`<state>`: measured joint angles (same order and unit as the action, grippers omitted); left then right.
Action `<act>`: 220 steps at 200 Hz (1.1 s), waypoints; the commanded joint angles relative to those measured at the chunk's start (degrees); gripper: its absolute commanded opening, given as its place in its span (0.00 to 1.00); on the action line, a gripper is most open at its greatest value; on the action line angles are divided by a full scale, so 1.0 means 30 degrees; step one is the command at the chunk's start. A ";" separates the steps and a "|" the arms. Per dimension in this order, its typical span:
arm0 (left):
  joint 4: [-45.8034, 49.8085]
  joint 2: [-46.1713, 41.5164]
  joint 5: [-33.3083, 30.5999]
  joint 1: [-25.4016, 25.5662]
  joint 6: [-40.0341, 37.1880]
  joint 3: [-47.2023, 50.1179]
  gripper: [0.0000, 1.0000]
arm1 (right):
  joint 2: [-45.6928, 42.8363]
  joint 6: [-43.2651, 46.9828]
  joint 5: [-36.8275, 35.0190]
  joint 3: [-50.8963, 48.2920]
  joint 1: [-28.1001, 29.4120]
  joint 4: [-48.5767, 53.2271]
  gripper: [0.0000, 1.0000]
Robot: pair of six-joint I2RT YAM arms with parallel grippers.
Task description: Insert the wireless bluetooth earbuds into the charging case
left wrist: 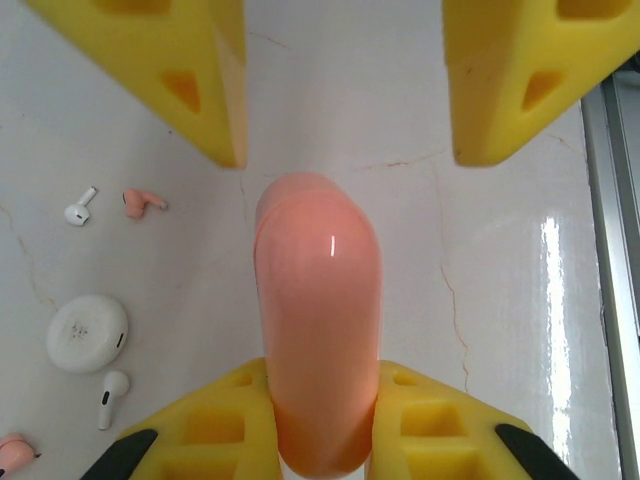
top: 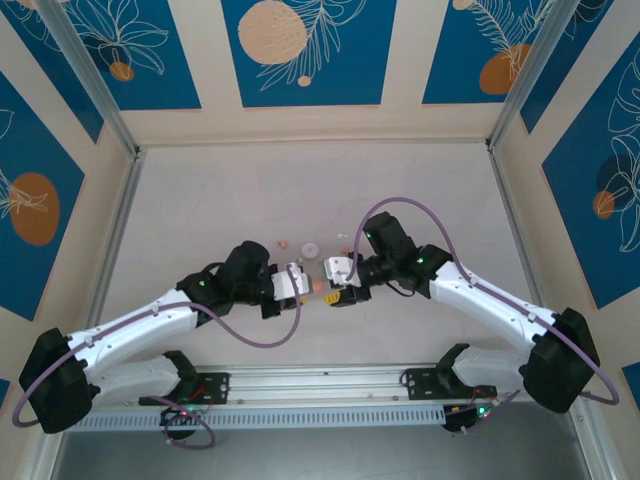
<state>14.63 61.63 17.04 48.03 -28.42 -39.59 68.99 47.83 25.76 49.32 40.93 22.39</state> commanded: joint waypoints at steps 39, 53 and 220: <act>0.0103 -0.0796 0.0278 0.0259 -0.0354 -0.0255 0.17 | 0.1486 0.0140 0.2355 0.1034 0.0156 -0.0269 0.47; 0.0079 -0.0796 0.0347 0.0251 -0.0339 -0.0251 0.17 | 0.1721 0.0139 0.2398 0.1079 0.0142 -0.0327 0.46; -1.2924 -0.2221 0.2490 0.0191 0.2743 0.4980 0.49 | -0.3131 -0.6081 0.8504 -0.4644 -0.4616 -0.9613 0.13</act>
<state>-8.78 55.53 19.68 48.29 -23.88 -27.42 62.83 39.03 41.85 39.55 29.71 6.02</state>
